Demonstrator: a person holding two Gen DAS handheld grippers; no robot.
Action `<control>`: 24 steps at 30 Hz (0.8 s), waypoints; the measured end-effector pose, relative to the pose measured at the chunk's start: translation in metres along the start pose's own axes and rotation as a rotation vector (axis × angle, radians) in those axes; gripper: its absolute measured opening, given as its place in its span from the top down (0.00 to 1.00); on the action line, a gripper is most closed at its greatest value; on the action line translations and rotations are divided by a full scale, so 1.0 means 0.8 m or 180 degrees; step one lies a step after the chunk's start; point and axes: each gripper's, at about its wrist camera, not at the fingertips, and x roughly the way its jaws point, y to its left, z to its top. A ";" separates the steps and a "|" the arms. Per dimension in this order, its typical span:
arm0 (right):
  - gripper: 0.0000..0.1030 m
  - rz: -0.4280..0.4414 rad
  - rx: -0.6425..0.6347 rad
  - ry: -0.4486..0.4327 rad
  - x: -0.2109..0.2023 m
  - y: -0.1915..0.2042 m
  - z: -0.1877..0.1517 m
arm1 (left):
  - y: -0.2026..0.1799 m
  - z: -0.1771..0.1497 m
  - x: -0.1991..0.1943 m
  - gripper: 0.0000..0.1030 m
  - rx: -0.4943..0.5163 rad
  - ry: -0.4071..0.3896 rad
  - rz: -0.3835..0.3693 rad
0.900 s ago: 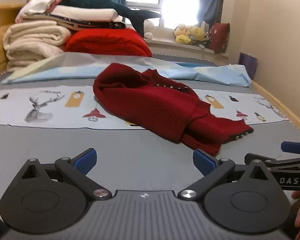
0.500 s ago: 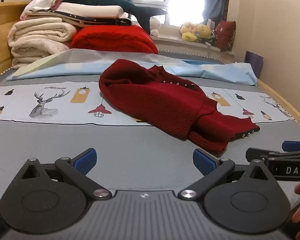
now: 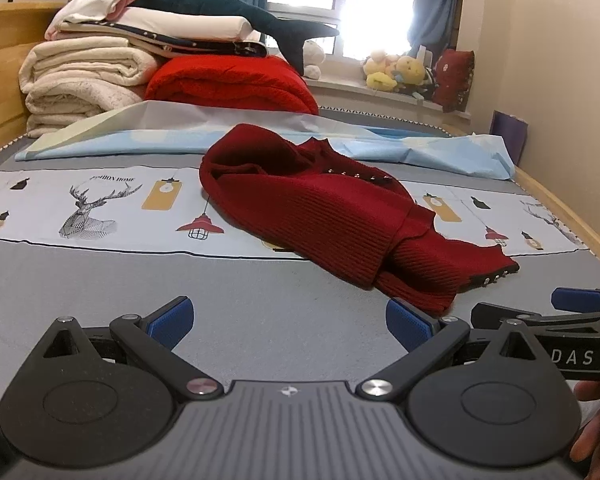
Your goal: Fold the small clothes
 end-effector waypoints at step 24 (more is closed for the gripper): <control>0.01 -0.0016 0.0024 -0.0007 0.008 0.002 0.001 | 0.001 0.001 0.001 0.01 -0.0009 0.0013 -0.0031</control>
